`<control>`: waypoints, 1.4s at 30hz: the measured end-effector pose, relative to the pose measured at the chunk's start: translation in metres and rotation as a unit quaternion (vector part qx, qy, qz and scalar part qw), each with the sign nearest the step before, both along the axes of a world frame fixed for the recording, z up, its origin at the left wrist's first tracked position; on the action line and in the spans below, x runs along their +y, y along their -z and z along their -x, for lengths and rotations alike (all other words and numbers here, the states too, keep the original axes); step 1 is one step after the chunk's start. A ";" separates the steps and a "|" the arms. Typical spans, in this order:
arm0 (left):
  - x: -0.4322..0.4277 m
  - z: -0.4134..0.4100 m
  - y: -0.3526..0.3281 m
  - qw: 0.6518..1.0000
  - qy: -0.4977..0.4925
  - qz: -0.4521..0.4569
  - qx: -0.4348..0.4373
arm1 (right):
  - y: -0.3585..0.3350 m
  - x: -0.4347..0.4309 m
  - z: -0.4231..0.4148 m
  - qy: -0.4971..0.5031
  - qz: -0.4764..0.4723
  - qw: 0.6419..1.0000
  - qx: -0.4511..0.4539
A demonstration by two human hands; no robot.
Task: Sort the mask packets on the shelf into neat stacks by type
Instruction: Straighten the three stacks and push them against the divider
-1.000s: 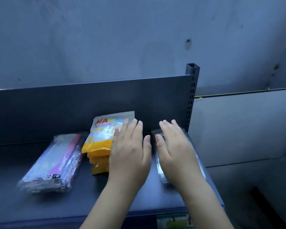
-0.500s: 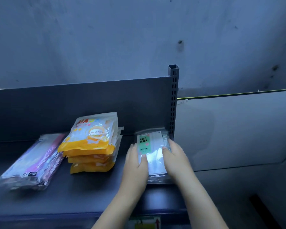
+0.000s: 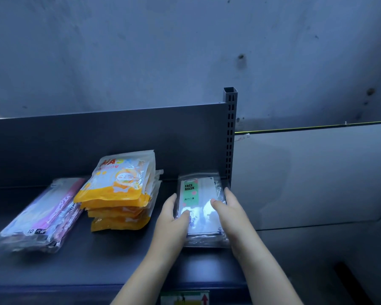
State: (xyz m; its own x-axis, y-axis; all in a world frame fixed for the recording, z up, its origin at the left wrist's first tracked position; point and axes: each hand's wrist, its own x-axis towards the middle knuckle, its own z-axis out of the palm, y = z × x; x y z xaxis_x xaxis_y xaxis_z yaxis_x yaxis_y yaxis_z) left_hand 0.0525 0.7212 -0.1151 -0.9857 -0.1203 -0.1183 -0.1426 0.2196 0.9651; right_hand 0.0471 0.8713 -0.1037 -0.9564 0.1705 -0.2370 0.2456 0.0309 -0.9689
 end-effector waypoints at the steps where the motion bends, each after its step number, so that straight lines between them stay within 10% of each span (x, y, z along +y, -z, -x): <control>1: 0.001 0.001 0.000 1.000 -0.007 -0.008 0.001 | -0.001 0.000 -0.001 0.000 0.005 1.000 0.001; 12: -0.002 0.012 -0.006 0.978 -0.161 -0.130 -0.017 | -0.007 -0.013 -0.005 0.027 0.031 0.998 0.037; 26: -0.009 0.019 0.012 0.964 -0.128 -0.227 -0.052 | -0.009 -0.016 0.002 -0.005 -0.020 1.000 0.014; 42: -0.009 0.009 -0.011 0.982 -0.110 -0.153 0.000 | 0.003 -0.021 0.010 -0.012 -0.130 0.991 0.014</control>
State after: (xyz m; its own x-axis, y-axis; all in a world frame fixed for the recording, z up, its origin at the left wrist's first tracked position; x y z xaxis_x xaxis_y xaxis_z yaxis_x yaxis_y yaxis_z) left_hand 0.0432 0.7117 -0.1038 -0.9400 -0.2886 -0.1821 -0.1543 -0.1166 0.9811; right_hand 0.0368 0.8503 -0.1069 -0.9664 0.2002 -0.1613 0.2152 0.2865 -0.9336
